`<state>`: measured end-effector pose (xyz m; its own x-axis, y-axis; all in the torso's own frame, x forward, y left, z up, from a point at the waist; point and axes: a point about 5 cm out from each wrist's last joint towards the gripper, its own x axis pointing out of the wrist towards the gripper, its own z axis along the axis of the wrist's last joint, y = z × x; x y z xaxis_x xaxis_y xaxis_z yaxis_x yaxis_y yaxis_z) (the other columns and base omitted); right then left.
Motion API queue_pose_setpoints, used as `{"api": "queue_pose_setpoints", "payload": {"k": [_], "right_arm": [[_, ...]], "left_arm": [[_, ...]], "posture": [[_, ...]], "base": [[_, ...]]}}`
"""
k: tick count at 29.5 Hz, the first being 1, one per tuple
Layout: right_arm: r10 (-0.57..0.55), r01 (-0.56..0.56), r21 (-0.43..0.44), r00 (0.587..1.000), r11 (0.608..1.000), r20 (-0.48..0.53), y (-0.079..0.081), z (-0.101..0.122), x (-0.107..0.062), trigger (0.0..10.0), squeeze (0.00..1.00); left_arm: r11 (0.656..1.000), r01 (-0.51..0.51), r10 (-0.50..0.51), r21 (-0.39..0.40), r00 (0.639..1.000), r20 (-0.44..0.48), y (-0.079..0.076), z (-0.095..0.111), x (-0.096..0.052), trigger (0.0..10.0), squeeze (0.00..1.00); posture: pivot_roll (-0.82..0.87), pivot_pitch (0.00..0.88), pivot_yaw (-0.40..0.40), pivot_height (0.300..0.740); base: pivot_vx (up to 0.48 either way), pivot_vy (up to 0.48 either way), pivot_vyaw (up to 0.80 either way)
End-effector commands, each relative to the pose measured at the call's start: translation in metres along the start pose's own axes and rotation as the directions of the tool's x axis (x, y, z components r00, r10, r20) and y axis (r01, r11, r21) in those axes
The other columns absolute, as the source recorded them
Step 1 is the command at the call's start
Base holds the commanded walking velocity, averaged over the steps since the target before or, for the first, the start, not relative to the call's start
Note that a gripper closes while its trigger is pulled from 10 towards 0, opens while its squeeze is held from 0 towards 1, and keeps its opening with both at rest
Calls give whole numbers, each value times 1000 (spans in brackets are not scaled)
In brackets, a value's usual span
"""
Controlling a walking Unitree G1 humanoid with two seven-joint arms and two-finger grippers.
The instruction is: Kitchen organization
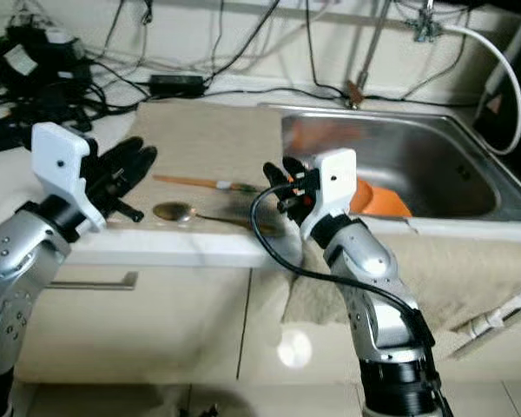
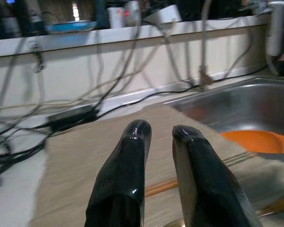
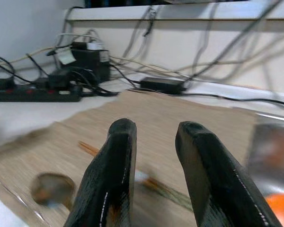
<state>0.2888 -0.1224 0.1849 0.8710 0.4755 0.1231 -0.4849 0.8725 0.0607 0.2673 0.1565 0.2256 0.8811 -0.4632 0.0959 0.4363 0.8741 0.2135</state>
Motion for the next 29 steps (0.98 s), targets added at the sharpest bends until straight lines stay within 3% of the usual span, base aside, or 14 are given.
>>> {"api": "queue_pose_setpoints", "payload": {"k": [1, 6, 12, 24, 29], "right_arm": [[-15, 15, 9, 1000, 1000, 15, -2, 2, -3, 10000, 0], [-26, 26, 16, 999, 1000, 19, -3, 2, -4, 10000, 0], [-50, 49, 55, 999, 997, 18, -5, 0, -5, 10000, 0], [-92, 88, 87, 995, 992, 40, -8, 2, -9, 10000, 0], [-106, 100, 116, 993, 988, 43, -7, 2, -10, 10000, 0]], "left_arm": [[1000, -5, 5, 8, 1000, -3, 1, 2, 1, 10000, 0], [1000, -8, 8, 6, 1000, -4, 2, 1, 2, 10000, 0], [1000, 8, -8, 12, 1000, -1, -1, 1, 2, 10000, 0], [998, 18, -17, 61, 1000, -14, -1, -5, 0, 10000, 0], [997, -1, 3, 74, 1000, -26, 1, -8, 0, 10000, 0]], "posture": [[-23, 0, -24, 740], [-23, 0, -24, 740], [-25, 0, -22, 740], [-35, 0, -18, 740], [-35, 0, -18, 740]], "base": [[446, 0, 544], [448, 0, 534], [434, 0, 0], [0, 0, 0], [0, 0, -715]]}}
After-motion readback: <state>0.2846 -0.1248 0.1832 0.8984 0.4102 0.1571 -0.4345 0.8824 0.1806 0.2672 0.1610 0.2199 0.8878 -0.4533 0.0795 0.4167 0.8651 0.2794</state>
